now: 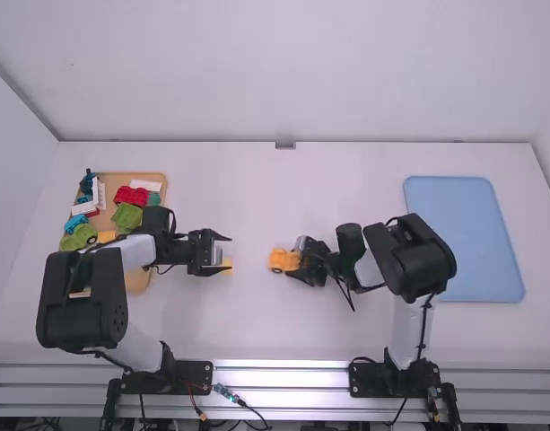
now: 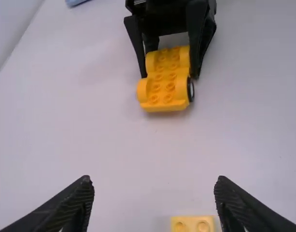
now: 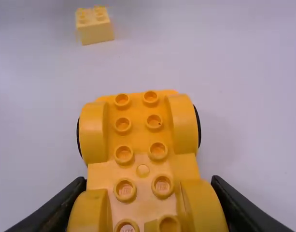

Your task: Assemble lego blocks to make yellow taxi

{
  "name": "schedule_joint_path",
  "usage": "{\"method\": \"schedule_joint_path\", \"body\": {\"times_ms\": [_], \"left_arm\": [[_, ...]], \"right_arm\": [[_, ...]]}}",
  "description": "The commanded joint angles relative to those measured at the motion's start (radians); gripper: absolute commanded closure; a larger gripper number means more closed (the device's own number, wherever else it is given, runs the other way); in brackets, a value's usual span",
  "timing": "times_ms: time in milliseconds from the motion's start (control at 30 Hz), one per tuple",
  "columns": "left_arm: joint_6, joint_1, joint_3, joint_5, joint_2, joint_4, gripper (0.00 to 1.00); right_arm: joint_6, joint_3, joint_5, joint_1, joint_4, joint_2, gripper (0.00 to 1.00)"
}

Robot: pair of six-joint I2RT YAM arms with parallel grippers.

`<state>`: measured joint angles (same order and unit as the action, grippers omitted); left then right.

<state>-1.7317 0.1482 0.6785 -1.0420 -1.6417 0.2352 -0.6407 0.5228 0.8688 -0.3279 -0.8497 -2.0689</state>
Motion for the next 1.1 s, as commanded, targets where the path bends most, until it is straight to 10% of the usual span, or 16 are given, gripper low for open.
{"method": "schedule_joint_path", "body": {"times_ms": [0,233,467,1067], "left_arm": [[0.073,-0.004,-0.020,-0.011,-0.015,-0.028,0.28],[0.098,0.002,-0.037,0.013,-0.015,-0.035,0.21],[0.098,0.002,-0.042,0.024,-0.044,-0.054,0.17],[0.091,0.013,0.024,0.109,-0.220,-0.013,0.25]], "right_arm": [[-0.048,0.010,0.055,0.002,0.040,0.004,0.44],[-0.134,0.093,-0.017,-0.041,0.237,0.004,0.42],[-0.133,0.147,-0.156,-0.087,0.346,0.015,0.00],[-0.127,0.023,-0.239,-0.085,0.518,0.463,0.01]]}}
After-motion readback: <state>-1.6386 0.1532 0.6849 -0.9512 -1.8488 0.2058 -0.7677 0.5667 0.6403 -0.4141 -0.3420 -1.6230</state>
